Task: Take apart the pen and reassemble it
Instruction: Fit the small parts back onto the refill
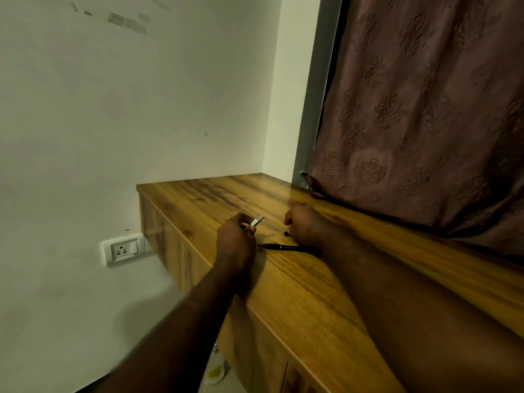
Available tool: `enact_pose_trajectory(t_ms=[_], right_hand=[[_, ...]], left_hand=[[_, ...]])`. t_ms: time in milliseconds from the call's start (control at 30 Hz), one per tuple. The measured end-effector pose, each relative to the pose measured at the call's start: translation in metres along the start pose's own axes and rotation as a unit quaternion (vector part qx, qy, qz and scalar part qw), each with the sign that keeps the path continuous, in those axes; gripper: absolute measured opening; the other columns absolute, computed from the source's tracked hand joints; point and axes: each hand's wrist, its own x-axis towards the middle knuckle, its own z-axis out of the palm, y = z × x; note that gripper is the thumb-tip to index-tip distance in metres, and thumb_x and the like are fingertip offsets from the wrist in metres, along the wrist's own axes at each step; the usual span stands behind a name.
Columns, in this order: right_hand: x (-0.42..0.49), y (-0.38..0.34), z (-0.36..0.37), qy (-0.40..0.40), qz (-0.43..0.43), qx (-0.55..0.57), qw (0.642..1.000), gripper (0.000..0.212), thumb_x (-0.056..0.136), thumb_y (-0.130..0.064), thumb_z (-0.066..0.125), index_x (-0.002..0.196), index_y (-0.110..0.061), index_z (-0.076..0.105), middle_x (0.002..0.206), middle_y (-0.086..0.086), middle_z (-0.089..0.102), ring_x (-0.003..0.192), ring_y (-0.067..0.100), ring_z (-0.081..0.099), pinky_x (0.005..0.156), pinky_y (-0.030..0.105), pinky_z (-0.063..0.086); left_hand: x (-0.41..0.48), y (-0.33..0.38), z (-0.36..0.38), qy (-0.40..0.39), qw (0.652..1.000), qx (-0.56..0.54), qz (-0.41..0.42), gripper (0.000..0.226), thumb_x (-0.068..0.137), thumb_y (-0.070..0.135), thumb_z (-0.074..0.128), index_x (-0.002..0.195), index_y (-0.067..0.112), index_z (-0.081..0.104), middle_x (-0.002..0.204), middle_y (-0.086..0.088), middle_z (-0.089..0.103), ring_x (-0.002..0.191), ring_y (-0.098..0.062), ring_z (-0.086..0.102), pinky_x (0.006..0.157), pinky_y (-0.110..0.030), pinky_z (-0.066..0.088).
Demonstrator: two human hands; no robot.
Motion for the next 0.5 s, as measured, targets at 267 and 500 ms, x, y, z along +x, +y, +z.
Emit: enact_pose_trajectory(t_ms=[267, 500], right_hand=[[-0.002, -0.01, 0.01, 0.042, -0.02, 0.017, 0.999, 0.017, 0.089, -0.006, 0.056, 0.098, -0.006, 0.071, 0.104, 0.013, 0.067, 0.098, 0.028, 0.061, 0.085, 0.04, 0.054], [-0.014, -0.007, 0.002, 0.142, 0.004, 0.332, 0.933, 0.005, 0.079, -0.003, 0.067, 0.076, -0.007, 0.067, 0.073, 0.008, 0.069, 0.066, 0.019, 0.065, 0.065, 0.037, 0.057]], left_hand=[[0.003, -0.003, 0.002, -0.006, 1.0, -0.004, 0.0, 0.024, 0.09, 0.006, 0.055, 0.113, 0.011, 0.063, 0.108, -0.011, 0.068, 0.081, -0.01, 0.056, 0.054, -0.011, 0.036], [-0.001, -0.001, 0.001, -0.006, 1.0, -0.02, 0.012, 0.024, 0.091, 0.007, 0.054, 0.113, 0.013, 0.062, 0.108, -0.01, 0.067, 0.086, -0.014, 0.06, 0.069, -0.024, 0.047]])
